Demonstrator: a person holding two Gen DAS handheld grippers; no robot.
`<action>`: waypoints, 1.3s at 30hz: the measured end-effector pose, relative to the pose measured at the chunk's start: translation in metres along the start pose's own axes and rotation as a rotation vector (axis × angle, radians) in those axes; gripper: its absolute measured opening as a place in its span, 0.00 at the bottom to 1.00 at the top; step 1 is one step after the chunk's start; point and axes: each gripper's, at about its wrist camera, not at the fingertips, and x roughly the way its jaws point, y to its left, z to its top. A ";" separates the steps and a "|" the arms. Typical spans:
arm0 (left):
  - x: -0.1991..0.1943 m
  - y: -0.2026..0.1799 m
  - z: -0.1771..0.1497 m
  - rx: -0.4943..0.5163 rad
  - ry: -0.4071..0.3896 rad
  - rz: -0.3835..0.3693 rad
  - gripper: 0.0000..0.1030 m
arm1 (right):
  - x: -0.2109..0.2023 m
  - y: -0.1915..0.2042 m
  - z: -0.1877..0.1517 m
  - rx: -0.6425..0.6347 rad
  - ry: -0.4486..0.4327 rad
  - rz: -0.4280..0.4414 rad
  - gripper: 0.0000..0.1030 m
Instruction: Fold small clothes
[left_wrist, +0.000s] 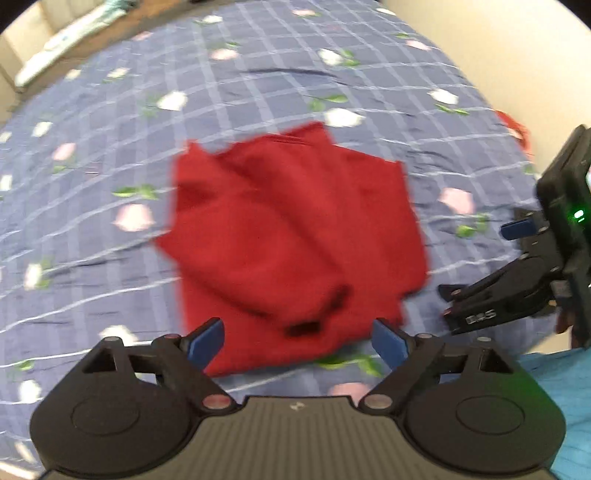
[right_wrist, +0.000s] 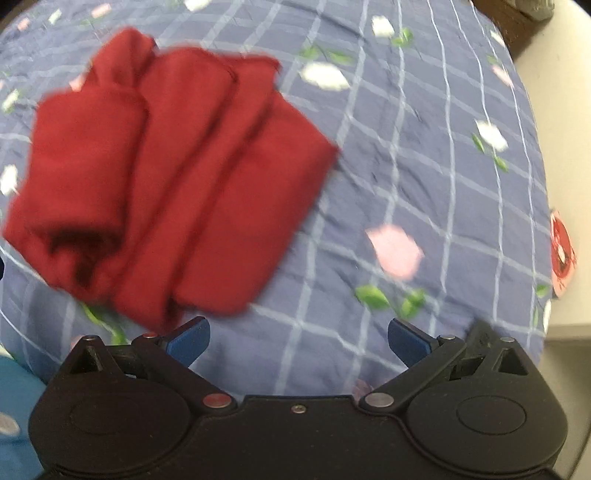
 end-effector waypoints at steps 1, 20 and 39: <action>-0.004 0.009 -0.001 -0.020 -0.003 0.020 0.88 | -0.004 0.004 0.005 0.003 -0.031 0.013 0.99; -0.034 0.198 -0.046 -0.415 0.179 0.338 0.99 | -0.035 0.155 0.078 -0.200 -0.290 0.146 0.99; -0.051 0.205 -0.027 -0.319 0.131 0.353 0.99 | -0.026 0.152 0.082 -0.050 -0.331 0.023 0.39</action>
